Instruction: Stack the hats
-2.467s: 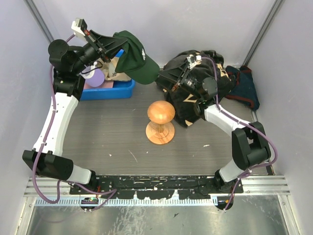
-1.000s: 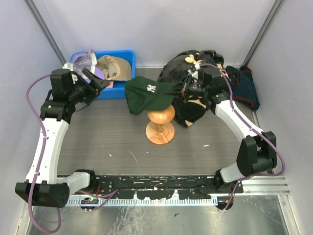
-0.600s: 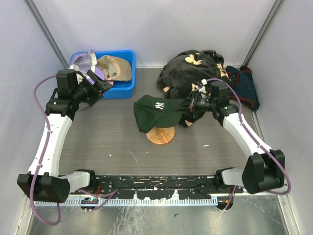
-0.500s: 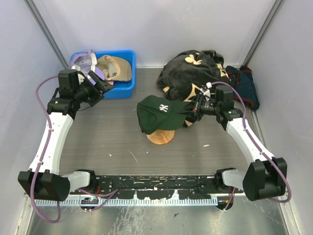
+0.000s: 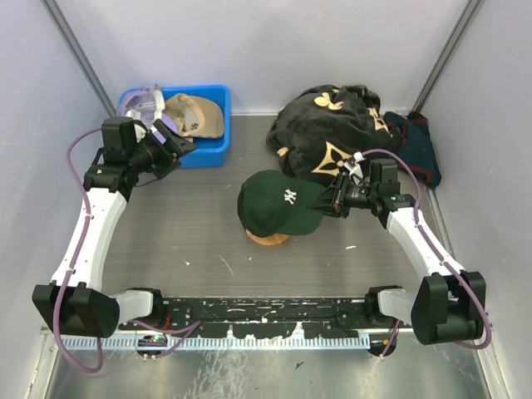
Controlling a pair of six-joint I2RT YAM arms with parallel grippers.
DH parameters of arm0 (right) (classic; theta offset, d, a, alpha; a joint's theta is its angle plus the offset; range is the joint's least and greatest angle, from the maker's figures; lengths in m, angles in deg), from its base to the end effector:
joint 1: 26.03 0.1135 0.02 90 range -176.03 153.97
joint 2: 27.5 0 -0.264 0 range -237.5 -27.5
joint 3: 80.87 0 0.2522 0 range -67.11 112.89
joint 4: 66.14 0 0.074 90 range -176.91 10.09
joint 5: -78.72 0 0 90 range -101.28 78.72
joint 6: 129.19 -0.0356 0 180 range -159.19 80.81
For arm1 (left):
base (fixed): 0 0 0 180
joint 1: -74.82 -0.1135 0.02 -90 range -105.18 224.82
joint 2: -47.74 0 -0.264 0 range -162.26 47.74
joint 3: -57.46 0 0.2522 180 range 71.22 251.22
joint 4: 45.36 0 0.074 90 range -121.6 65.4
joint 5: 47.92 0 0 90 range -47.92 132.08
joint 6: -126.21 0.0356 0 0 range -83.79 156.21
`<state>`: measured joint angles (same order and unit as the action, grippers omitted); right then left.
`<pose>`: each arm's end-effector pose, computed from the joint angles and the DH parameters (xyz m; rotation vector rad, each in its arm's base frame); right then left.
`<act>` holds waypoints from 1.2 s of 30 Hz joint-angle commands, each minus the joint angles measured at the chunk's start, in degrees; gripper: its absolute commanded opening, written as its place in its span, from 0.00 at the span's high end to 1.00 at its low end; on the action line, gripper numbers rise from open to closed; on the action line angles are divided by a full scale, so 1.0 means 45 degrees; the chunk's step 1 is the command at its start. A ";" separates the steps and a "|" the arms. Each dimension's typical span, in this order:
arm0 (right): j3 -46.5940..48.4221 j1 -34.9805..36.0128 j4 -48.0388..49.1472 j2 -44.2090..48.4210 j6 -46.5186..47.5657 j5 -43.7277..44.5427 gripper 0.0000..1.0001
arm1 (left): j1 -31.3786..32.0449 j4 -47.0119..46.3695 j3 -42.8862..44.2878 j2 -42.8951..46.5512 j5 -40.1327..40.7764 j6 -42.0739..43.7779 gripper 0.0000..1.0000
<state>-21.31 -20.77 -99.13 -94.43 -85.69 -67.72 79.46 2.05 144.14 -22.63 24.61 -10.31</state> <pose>0.2343 0.0514 0.2634 0.2761 2.3573 1.5772 0.2641 -0.0322 0.3772 -0.6070 2.1196 -0.8399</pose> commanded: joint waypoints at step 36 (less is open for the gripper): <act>0.1056 -0.1909 -0.3341 -0.0856 0.3959 0.2337 0.34 | 0.0394 -0.0806 -0.0255 -0.1411 -0.0006 0.0559 0.19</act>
<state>-19.98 -27.99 -110.34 -98.50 -72.53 -61.23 81.14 -2.04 139.84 -28.14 21.66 -9.98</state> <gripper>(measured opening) 0.655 0.810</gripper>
